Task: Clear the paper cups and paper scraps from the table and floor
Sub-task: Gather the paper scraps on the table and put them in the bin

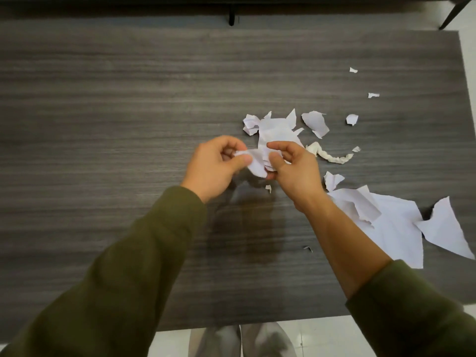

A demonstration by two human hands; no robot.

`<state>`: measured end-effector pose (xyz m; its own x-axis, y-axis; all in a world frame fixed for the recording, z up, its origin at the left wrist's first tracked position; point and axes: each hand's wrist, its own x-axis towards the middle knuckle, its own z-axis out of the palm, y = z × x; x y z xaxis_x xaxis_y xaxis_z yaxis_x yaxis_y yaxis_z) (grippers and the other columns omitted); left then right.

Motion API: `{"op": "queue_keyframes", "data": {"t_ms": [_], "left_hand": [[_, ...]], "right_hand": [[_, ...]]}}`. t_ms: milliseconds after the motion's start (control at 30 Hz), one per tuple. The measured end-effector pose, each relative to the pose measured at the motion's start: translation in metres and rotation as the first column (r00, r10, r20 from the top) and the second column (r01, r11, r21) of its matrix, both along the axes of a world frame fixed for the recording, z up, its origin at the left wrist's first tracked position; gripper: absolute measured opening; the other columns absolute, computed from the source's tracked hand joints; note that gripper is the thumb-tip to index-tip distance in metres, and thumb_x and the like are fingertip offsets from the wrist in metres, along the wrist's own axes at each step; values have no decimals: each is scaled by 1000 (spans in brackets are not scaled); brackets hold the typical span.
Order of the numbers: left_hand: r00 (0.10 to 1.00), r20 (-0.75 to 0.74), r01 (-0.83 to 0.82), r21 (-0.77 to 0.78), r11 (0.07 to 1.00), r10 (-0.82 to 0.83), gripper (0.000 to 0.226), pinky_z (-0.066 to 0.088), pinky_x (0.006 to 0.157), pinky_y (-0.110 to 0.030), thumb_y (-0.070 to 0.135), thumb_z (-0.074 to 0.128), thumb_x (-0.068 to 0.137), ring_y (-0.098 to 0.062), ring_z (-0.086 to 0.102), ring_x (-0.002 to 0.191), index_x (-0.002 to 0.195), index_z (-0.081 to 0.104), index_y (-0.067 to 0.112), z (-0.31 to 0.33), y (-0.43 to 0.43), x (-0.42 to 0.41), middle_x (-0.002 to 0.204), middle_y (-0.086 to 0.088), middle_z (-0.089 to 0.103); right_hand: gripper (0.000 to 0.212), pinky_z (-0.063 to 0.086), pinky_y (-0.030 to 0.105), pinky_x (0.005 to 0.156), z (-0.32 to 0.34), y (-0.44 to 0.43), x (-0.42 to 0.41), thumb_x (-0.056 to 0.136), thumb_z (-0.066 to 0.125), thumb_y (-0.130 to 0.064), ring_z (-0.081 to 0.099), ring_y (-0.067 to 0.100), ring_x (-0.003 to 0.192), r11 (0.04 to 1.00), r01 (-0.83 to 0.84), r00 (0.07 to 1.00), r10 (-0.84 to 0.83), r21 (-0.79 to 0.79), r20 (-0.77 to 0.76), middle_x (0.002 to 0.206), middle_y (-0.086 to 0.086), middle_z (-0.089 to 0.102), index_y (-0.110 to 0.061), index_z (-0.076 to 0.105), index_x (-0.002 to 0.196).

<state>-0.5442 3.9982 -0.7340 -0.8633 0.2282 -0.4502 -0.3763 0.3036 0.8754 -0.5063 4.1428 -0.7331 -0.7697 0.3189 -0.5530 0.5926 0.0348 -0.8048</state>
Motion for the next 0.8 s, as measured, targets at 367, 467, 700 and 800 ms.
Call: {"op": "queue_keyframes", "data": {"t_ms": [367,467,700,800], "left_hand": [[904,-413,-23,-305,952,-110,17,35,63,-5,12,68,77,2,47,65,84,61,26,47,28,-22,76,13,48],[885,-419,78,-292,953,-201,27,40,67,-7,3,60,76,-1,52,69,94,62,24,53,28,-26,87,9,54],[916,-335,-8,-564,826,-220,34,39,88,-27,5,52,82,-23,59,94,112,63,17,36,7,-46,110,-3,62],[910,-251,97,-645,758,-330,33,38,92,-31,16,56,88,-26,57,106,121,59,17,14,16,-49,118,-6,61]], "right_hand": [[20,58,30,70,64,-3,-32,95,49,-17,70,18,81,868,45,995,-81,-495,-52,91,12,71,-3,63,99],[11,58,26,62,66,2,-33,89,59,-5,69,14,68,924,73,993,-104,-374,-64,93,16,67,-6,55,99],[18,59,26,67,54,36,-33,91,56,-5,71,15,65,940,217,969,-241,-262,-61,116,23,58,-9,53,108],[11,58,23,64,44,40,-26,93,52,-3,70,14,62,958,186,976,-205,-217,-71,112,24,59,-12,53,98]]}}
